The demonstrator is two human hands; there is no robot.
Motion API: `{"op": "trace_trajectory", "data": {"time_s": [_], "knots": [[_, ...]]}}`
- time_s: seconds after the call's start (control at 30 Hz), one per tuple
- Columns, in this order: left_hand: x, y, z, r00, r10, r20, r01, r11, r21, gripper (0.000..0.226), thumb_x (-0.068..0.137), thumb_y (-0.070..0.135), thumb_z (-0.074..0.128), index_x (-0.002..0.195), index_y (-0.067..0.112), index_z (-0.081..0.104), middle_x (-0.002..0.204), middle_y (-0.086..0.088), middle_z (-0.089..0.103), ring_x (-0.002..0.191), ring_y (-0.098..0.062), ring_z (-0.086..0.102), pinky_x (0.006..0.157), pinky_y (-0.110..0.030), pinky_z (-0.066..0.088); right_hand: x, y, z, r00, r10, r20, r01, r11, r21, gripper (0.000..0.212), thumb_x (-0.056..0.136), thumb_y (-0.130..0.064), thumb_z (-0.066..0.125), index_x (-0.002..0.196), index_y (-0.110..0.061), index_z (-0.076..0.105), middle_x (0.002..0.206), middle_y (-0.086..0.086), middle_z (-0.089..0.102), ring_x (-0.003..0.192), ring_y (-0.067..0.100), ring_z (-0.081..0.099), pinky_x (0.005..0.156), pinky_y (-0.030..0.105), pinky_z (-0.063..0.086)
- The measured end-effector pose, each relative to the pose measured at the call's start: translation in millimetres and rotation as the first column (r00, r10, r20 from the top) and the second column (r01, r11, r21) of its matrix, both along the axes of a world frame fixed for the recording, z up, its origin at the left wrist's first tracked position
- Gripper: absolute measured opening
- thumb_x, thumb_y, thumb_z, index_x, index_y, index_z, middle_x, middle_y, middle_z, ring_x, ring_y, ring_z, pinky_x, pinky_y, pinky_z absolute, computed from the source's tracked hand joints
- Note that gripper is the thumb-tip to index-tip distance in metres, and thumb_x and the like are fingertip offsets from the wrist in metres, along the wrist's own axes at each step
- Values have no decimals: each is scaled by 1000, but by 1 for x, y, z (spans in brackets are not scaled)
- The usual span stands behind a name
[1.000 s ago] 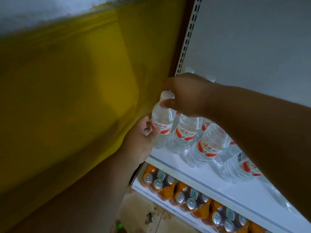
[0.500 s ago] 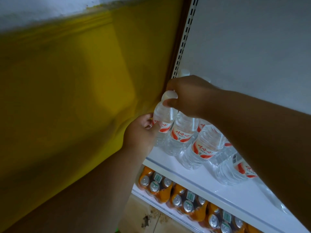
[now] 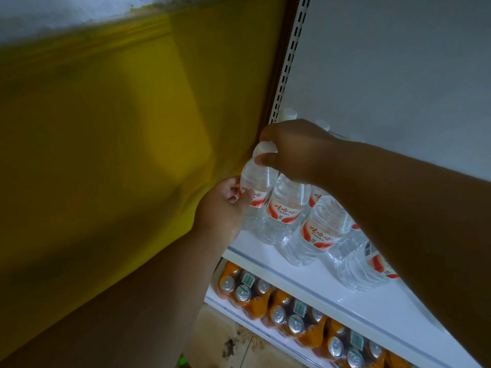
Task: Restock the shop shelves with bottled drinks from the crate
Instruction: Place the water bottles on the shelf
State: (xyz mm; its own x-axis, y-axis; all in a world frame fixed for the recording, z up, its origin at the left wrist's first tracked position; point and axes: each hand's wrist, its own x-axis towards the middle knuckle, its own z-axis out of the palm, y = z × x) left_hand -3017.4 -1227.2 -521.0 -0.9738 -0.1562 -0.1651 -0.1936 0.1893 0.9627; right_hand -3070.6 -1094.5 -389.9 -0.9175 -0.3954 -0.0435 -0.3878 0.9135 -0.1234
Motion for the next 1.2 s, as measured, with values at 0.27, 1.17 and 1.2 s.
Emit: {"op": "trace_trajectory", "data": {"time_s": [0.27, 1.17, 1.2], "knots": [[-2, -2, -2, 999, -9, -35, 5, 993, -114, 33, 95, 40, 65, 127, 30, 65, 116, 7, 75, 107, -11, 69, 93, -38, 57, -2, 1, -3, 1000, -2, -30, 2, 1000, -13, 41, 97, -44, 59, 125, -13, 59, 104, 7, 58, 87, 19, 52, 70, 30, 36], [86, 115, 13, 872, -56, 487, -260, 789, 557, 12, 100, 13, 57, 90, 11, 62, 92, -7, 69, 87, -21, 69, 81, -33, 57, 81, 121, 1, 980, -196, -35, 194, 980, -50, 41, 87, -60, 62, 111, -28, 59, 90, -9, 57, 73, 4, 49, 60, 19, 32], [87, 118, 14, 868, -44, 495, -279, 781, 558, 12, 101, 12, 56, 90, 11, 62, 93, -9, 68, 93, -24, 70, 82, -33, 57, 80, 121, -3, 982, -186, -21, 185, 982, -50, 40, 88, -58, 64, 113, -27, 59, 88, -10, 54, 74, 8, 49, 60, 19, 31]]}}
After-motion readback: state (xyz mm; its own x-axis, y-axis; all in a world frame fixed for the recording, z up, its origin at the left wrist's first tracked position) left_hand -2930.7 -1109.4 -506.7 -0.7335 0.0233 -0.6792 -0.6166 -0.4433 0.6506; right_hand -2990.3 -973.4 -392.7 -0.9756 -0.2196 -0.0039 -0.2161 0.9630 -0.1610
